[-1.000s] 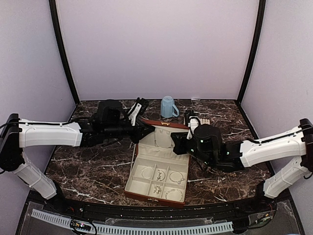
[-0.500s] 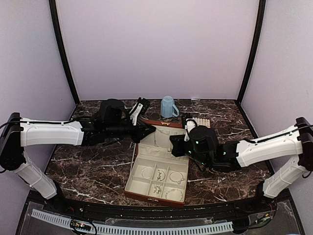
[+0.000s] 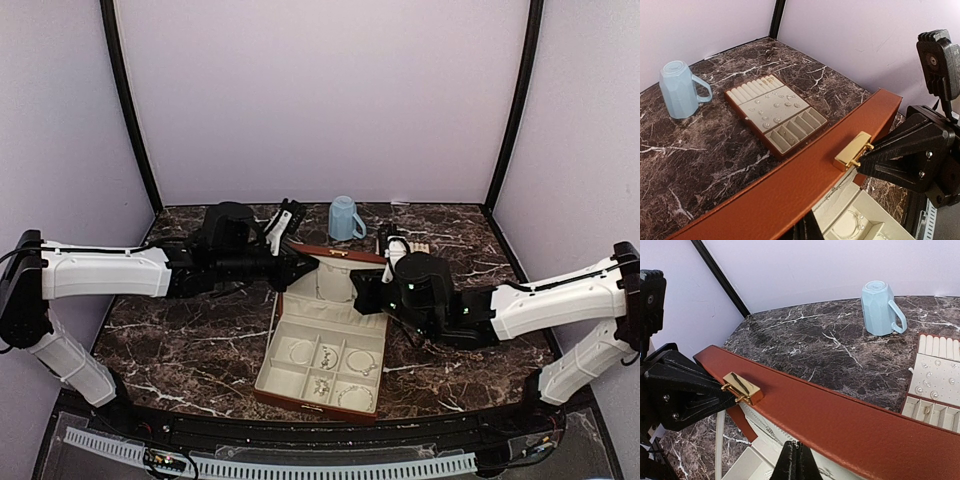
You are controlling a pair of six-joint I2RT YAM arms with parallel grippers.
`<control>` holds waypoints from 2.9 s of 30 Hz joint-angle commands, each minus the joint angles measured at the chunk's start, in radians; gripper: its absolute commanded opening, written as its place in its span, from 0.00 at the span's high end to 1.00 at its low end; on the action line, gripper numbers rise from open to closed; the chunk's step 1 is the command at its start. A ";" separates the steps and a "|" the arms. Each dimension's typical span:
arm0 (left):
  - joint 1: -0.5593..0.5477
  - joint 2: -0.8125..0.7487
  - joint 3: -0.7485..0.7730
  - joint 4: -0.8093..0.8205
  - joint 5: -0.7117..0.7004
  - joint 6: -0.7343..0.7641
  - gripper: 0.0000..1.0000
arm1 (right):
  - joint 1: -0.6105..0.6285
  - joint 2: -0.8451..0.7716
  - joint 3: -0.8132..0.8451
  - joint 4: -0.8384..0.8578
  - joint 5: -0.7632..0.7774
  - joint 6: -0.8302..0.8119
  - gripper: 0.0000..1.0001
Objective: Organize the mixed jewelry
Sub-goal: Hang the necklace on the necklace hanger.
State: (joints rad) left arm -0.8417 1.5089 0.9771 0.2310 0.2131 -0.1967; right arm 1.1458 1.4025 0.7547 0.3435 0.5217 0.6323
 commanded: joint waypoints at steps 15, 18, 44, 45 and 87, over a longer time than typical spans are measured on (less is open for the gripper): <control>-0.001 -0.024 0.007 0.059 -0.003 -0.038 1.00 | 0.005 0.002 0.008 0.032 0.024 0.011 1.00; -0.002 -0.023 0.002 0.066 -0.003 -0.050 1.00 | 0.005 0.002 0.008 0.032 0.023 0.013 1.00; -0.002 0.013 0.021 0.043 0.010 -0.102 1.00 | 0.005 0.020 0.011 0.025 0.030 0.045 1.00; -0.001 0.008 0.015 0.052 0.006 -0.104 1.00 | 0.006 0.013 0.006 0.032 0.032 0.046 1.00; -0.071 0.019 -0.023 0.099 -0.179 -0.208 1.00 | 0.006 0.026 0.017 0.062 0.007 0.068 1.00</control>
State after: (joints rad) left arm -0.9028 1.5257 0.9512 0.3256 0.0441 -0.4011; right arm 1.1458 1.4479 0.7555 0.3592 0.5201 0.6907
